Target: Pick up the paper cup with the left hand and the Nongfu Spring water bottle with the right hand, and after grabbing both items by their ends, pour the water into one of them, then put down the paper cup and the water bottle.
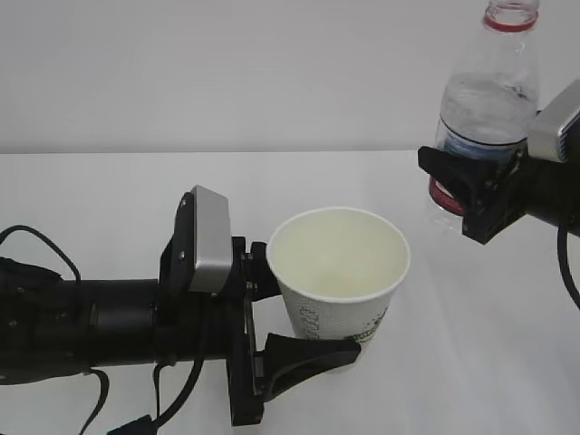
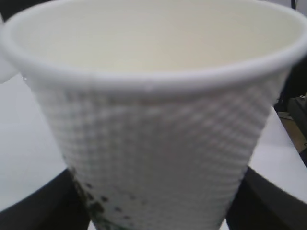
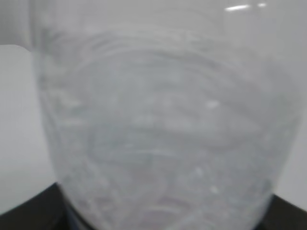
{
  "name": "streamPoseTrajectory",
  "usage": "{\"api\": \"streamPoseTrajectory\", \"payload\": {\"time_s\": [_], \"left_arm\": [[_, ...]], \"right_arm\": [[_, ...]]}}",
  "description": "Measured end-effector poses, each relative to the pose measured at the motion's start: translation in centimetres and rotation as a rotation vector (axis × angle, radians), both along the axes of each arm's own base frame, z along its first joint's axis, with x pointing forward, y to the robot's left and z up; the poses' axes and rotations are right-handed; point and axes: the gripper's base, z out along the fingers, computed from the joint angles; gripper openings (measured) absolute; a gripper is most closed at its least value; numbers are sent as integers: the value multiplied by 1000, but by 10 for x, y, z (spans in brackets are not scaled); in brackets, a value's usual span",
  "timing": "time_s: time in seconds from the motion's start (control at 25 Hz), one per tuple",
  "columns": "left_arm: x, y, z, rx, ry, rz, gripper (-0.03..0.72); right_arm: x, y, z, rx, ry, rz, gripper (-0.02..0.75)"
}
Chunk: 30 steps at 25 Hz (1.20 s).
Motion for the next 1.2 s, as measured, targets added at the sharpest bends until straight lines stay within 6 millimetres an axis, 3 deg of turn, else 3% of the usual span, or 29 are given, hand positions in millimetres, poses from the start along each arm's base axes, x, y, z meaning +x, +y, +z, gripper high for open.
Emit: {"api": "streamPoseTrajectory", "payload": {"time_s": [0.44,0.68,1.2], "left_arm": [[15,-8,10,-28,-35,42,549],[16,-9,11,-22,-40,47,547],[20,-8,12,-36,-26,92,546]], "right_arm": [[20,10,24,-88,-84,62,459],[23,23,29,-187,-126,104,459],[28,24,35,-358,-277,122,459]]}}
